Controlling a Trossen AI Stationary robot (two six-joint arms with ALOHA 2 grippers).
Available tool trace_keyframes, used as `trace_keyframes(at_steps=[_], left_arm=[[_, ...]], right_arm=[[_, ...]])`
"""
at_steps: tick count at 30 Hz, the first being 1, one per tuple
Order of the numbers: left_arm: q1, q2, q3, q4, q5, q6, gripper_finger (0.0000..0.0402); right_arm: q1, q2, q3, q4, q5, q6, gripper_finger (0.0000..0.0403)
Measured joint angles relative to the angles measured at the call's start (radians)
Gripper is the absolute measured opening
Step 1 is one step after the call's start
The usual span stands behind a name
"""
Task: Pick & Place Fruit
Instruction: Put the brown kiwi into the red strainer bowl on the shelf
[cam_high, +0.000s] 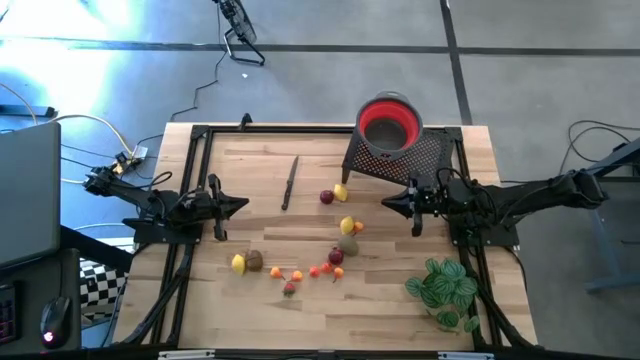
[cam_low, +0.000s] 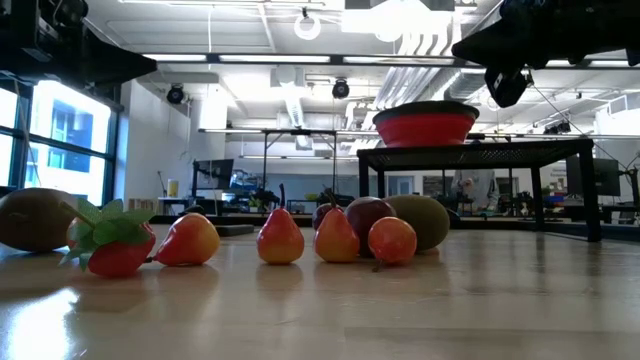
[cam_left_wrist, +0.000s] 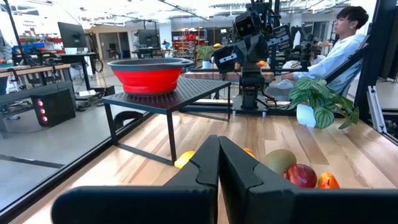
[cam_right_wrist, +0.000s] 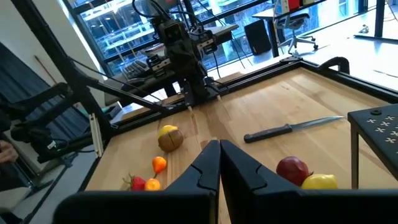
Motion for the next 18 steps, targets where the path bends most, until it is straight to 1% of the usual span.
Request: trace_keyframes(at_steps=[16, 18], left_arm=[[0.0, 0.0, 0.0, -0.025, 0.001, -0.001, 0.0], [0.0, 0.0, 0.0, -0.024, 0.002, -0.029, 0.0]], right_arm=[[0.0, 0.0, 0.0, 0.0, 0.001, 0.0, 0.0003], [0.0, 0.0, 0.0, 0.0, 0.001, 0.0, 0.0003]])
